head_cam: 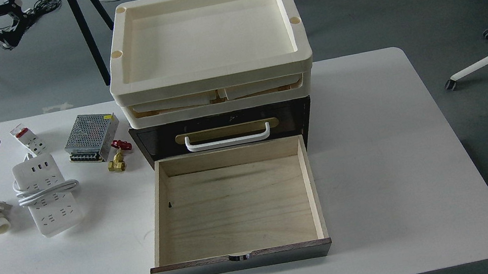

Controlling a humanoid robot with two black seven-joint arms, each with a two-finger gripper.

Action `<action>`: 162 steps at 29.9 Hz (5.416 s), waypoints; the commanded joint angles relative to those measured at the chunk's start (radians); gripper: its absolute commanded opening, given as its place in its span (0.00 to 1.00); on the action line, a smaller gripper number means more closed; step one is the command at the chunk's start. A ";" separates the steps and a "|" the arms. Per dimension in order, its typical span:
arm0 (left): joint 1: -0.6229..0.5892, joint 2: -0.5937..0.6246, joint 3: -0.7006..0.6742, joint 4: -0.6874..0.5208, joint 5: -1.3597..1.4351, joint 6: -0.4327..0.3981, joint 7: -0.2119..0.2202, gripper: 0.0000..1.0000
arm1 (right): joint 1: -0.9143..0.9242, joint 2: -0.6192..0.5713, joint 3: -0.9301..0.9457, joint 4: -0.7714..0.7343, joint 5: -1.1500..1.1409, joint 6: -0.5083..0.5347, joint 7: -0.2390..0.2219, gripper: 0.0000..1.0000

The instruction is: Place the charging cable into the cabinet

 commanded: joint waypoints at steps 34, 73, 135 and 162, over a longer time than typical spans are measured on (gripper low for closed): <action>0.212 0.315 -0.362 -0.490 0.281 0.000 -0.203 1.00 | -0.019 0.043 0.002 -0.028 -0.022 0.000 0.007 1.00; 0.146 0.244 0.347 -0.191 2.258 0.254 -0.203 0.99 | -0.096 0.011 0.009 -0.026 -0.020 0.000 0.007 1.00; 0.042 0.027 0.652 0.277 2.258 0.509 -0.203 0.69 | -0.134 0.008 0.009 -0.026 -0.020 0.000 0.007 1.00; 0.028 0.027 0.738 0.294 2.258 0.561 -0.203 0.31 | -0.142 0.007 0.011 -0.028 -0.020 0.000 0.009 1.00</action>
